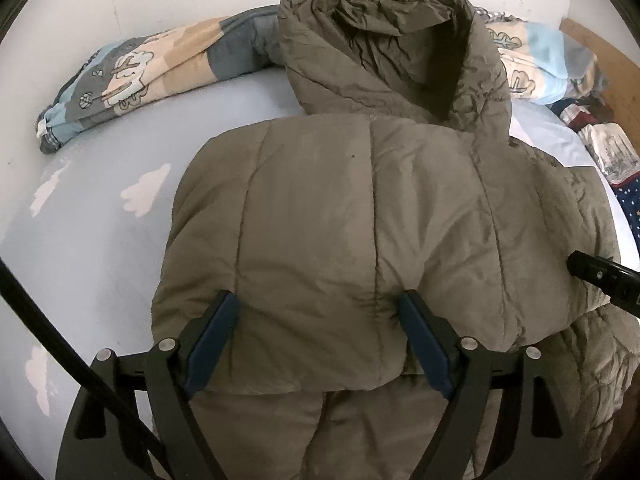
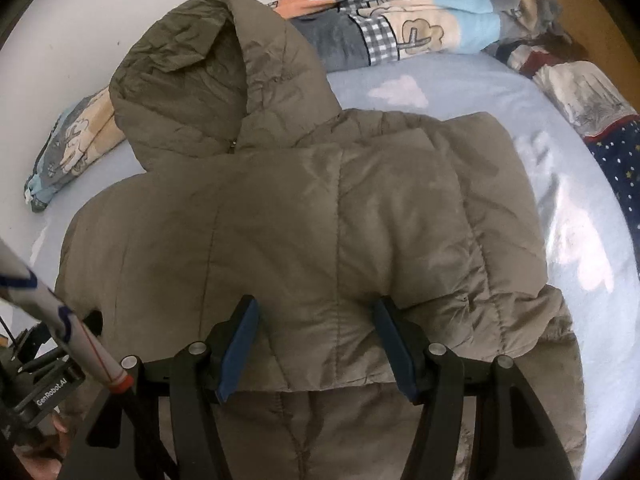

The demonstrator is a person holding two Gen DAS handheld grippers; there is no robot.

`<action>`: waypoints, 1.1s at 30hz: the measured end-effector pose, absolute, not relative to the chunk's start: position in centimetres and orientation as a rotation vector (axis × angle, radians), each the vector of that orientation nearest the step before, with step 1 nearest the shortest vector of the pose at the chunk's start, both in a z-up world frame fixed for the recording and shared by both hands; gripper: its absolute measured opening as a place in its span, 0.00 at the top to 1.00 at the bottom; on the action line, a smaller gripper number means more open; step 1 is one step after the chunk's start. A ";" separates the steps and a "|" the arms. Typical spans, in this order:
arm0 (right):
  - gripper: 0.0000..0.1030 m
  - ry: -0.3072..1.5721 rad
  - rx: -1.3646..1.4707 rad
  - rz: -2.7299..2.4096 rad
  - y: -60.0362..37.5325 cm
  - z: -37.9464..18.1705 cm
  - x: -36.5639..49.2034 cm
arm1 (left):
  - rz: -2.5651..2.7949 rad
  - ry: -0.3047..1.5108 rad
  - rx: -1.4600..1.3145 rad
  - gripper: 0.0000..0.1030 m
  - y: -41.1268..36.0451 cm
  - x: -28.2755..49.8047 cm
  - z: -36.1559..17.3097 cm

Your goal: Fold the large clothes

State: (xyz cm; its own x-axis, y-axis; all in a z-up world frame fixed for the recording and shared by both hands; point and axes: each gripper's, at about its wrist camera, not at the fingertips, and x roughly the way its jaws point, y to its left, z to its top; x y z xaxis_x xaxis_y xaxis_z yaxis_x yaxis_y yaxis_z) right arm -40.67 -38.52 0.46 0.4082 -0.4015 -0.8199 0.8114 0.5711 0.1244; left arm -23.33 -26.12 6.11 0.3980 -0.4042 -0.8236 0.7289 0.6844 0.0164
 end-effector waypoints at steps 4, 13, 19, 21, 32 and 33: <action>0.36 0.829 0.549 -0.828 -38.2 1.0 -40.8 | -0.751 0.867 0.349 0.20 -25.3 -23.1 8.1; 0.36 0.734 0.541 -0.873 -38.8 3.6 -42.4 | -0.629 0.959 0.273 0.20 -23.1 -19.0 7.3; 0.36 0.809 0.598 -0.863 -39.7 1.6 -42.0 | -0.624 0.993 0.289 0.20 -23.4 -19.0 6.5; 0.36 0.813 0.589 -0.868 -39.5 1.7 -42.0 | -0.627 0.971 0.257 0.20 -23.1 -19.2 7.5; 0.36 0.680 0.497 -0.823 -37.2 7.0 -43.5 | -0.768 0.956 0.211 0.20 -23.0 -20.2 10.8; 0.36 0.670 0.477 -0.807 -36.8 7.9 -43.7 | -0.777 0.948 0.216 0.20 -23.0 -20.4 11.1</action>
